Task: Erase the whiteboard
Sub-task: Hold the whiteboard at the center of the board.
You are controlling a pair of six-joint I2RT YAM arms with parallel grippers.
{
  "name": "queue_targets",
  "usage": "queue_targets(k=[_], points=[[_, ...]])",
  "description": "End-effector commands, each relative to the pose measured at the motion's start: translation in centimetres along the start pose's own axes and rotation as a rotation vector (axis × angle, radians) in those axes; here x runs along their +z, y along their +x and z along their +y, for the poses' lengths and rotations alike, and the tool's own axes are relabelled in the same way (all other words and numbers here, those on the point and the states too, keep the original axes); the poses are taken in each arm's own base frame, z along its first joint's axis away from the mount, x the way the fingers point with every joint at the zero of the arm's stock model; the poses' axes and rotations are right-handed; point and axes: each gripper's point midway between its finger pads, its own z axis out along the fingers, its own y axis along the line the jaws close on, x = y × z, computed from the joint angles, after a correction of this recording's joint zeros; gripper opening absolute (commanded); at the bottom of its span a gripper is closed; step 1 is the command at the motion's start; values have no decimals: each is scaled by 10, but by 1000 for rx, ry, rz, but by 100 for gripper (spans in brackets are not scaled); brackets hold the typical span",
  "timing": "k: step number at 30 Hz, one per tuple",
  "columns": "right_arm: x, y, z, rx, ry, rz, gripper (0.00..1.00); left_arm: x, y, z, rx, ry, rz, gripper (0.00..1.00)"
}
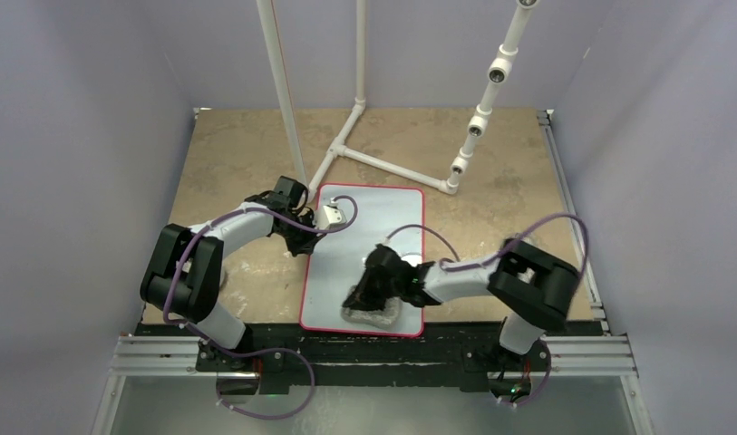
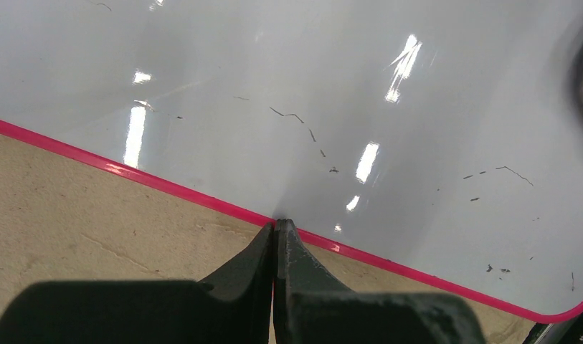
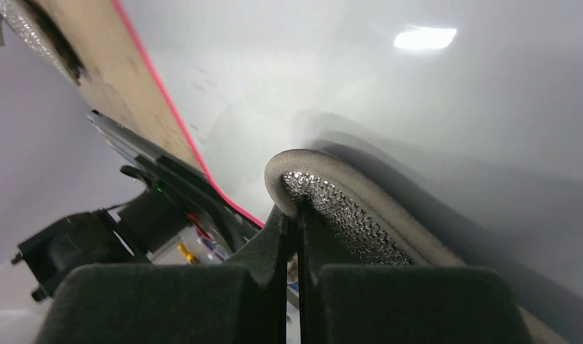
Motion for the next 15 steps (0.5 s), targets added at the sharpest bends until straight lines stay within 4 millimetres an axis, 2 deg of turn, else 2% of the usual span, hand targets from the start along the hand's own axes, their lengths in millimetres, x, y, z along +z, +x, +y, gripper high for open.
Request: queue_targets(k=[1, 3, 6, 8, 10, 12, 13, 15], points=[[54, 6, 10, -125, 130, -23, 0, 8, 63, -19, -52, 44, 240, 0], [74, 20, 41, -139, 40, 11, 0, 7, 63, -19, -49, 44, 241, 0], [93, 26, 53, -147, 29, 28, 0, 6, 64, -19, -47, 43, 246, 0], [90, 26, 42, -114, 32, 34, 0, 5, 64, -19, -43, 41, 246, 0], [76, 15, 29, -75, 35, 2, 0, 4, 65, -19, -37, 39, 249, 0], [54, 1, 7, -38, 70, -54, 0, 4, 65, -19, -34, 39, 249, 0], [44, -6, -14, -14, 117, -92, 0, 5, 65, -19, -35, 40, 249, 0], [26, -19, -31, 28, 144, -170, 0, 7, 65, -19, -36, 43, 246, 0]])
